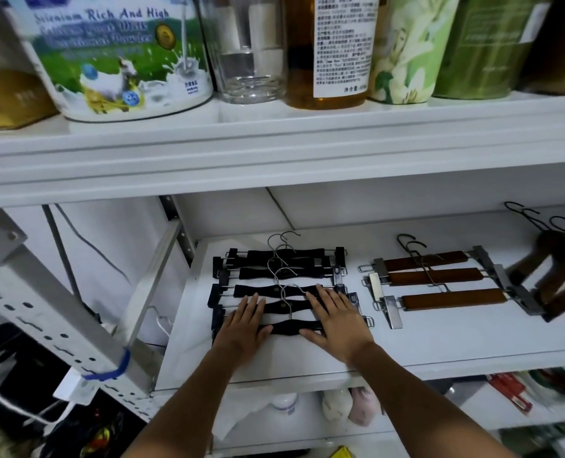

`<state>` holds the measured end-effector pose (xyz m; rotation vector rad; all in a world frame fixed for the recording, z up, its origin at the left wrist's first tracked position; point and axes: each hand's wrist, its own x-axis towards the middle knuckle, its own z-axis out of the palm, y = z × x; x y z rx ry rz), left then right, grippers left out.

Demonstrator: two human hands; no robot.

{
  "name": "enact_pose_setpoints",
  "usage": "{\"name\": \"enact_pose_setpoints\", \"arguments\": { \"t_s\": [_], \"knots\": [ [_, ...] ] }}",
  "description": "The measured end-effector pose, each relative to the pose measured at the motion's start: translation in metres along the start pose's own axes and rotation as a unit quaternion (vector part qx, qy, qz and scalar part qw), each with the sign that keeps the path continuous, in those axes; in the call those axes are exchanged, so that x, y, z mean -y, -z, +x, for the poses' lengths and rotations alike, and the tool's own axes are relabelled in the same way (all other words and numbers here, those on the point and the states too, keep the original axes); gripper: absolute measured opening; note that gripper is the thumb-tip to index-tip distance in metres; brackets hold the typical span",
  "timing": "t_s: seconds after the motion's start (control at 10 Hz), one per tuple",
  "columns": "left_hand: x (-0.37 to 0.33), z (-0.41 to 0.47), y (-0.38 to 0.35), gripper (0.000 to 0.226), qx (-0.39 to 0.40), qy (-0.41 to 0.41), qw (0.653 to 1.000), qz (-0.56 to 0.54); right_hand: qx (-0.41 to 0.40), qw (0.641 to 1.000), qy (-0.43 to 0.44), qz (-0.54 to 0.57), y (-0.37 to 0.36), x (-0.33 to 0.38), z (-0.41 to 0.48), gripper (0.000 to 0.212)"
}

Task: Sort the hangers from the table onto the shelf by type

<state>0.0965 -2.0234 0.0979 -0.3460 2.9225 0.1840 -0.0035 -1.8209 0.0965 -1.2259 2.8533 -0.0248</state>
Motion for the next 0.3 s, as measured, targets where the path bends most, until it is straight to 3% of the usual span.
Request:
{"name": "enact_pose_setpoints", "arguments": {
  "t_s": [0.1, 0.2, 0.3],
  "knots": [
    [-0.003, -0.002, 0.007, 0.107, 0.019, 0.003, 0.999, -0.026, 0.032, 0.999, -0.006, 0.026, 0.009, 0.0, -0.001, 0.1],
    [-0.008, -0.004, 0.014, 0.067, -0.008, 0.004, 1.0, -0.001, 0.037, 0.999, -0.016, 0.031, 0.019, 0.0, 0.001, 0.087],
    [-0.02, -0.009, 0.024, 0.062, -0.042, -0.002, 0.999, -0.031, 0.017, 0.999, -0.015, 0.038, 0.028, 0.001, -0.003, 0.081]
  ]
}}
